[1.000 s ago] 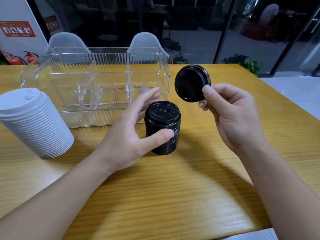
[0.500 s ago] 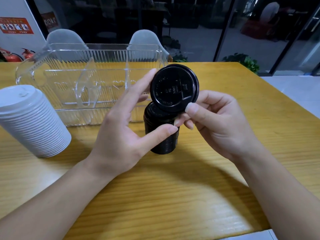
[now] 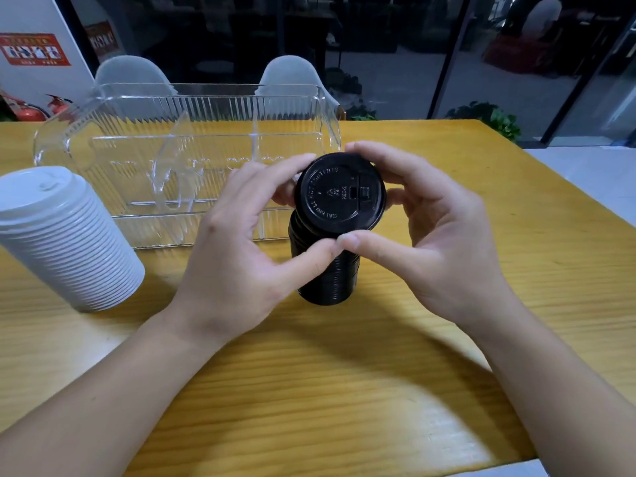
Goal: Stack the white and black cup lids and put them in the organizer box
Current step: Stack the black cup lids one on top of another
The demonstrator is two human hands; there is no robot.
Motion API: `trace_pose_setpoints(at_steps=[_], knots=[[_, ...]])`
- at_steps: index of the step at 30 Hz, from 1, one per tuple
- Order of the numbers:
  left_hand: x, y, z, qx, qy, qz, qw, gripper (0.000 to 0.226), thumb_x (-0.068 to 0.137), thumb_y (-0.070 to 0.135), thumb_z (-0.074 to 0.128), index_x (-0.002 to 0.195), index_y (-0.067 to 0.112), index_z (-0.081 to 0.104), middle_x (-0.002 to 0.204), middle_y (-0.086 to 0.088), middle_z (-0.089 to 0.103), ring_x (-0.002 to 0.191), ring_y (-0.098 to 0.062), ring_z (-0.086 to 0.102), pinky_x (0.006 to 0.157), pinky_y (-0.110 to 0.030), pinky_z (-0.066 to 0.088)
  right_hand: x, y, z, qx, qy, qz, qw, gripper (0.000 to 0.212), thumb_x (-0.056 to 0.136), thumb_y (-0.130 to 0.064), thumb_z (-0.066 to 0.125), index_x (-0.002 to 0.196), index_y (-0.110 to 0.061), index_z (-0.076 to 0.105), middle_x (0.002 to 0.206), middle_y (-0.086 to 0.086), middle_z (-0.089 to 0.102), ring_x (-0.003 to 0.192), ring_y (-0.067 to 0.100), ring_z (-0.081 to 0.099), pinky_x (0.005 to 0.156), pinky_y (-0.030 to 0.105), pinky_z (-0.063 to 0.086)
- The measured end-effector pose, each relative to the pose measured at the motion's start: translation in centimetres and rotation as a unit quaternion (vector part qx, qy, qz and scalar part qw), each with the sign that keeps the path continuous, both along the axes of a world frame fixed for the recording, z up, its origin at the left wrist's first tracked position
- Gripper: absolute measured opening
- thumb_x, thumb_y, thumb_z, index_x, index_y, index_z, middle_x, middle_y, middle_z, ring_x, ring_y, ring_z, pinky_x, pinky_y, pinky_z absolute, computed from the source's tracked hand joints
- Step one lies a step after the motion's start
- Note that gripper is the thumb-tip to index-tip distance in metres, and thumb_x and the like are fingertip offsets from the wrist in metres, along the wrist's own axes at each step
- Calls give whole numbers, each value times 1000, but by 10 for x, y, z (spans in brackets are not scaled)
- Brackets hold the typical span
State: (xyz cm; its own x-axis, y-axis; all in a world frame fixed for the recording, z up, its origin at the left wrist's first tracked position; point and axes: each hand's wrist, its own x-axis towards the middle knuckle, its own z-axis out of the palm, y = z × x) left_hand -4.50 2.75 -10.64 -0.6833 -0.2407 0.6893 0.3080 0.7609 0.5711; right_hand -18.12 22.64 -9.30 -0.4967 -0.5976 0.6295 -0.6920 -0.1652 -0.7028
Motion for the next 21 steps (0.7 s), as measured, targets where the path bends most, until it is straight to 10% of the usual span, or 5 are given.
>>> trace_pose_setpoints(at_steps=[7,14,21], knots=[[-1,0,-4,53,-68,-27,996,92,84,40,99,164,27,56,145,9,66,143,-22,61,118,-41,51,0,-1,-2,21,-19,-44,999,76,93,-29,91,160,-21,55,144,-5,72,138,26,65,106,59,52],[-4,4,-10,110,-173,-65,977,120,74,65,94,174,49,30,153,31,63,149,2,57,130,-43,44,6,-7,-7,98,-16,-35,994,55,98,-31,85,150,-26,66,143,-16,71,140,14,61,105,22,43],[-8,-2,-19,150,-182,-112,965,118,86,49,100,176,50,24,150,17,71,146,-12,66,128,-51,45,4,-8,-12,131,-35,-14,991,51,102,-27,80,151,-25,66,146,-15,69,143,14,59,113,34,48]])
